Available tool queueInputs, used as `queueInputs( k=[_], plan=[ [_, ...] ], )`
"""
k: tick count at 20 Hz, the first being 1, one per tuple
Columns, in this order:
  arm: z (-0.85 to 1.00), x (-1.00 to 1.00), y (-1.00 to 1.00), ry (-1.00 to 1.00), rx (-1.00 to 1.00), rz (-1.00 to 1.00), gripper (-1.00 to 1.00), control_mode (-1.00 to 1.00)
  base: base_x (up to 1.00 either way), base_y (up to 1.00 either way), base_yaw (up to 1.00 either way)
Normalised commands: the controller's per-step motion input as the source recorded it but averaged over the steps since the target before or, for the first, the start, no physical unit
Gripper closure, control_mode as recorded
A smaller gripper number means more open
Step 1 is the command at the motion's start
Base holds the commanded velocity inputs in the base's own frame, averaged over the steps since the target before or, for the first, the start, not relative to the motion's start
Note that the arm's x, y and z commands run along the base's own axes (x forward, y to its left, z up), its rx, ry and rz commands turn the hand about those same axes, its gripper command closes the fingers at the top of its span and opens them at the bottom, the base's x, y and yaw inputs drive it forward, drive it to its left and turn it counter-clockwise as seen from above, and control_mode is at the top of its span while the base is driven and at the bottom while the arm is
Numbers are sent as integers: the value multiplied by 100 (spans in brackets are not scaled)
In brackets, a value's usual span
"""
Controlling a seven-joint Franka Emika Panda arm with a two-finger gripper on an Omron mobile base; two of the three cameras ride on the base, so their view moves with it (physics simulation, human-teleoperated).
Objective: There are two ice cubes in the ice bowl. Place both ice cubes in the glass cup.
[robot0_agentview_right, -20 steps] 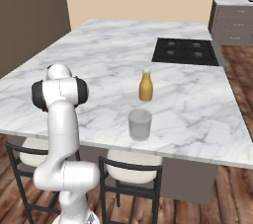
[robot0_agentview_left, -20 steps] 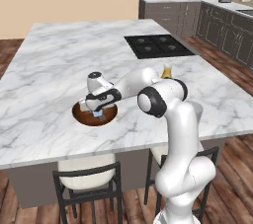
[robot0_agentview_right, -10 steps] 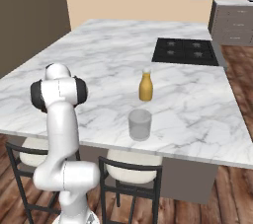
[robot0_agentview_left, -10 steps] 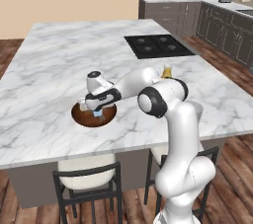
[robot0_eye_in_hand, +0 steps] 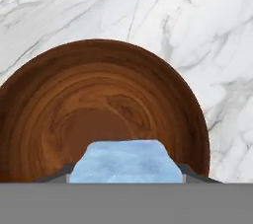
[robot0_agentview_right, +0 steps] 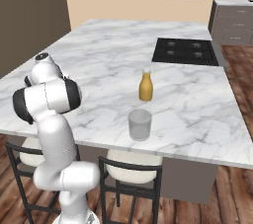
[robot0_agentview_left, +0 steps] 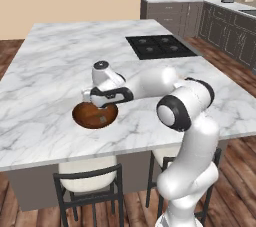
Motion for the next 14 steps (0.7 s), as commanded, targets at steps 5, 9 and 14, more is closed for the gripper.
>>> queueInputs(
  k=[5,9,14],
  plan=[
    [100,-84,-83,0,19,-16,100,-100,0,0,0],
    [100,-87,-99,0,21,-16,100,-100,0,0,0],
    [100,-78,-98,8,14,-15,100,-100,0,0,0]
  ],
)
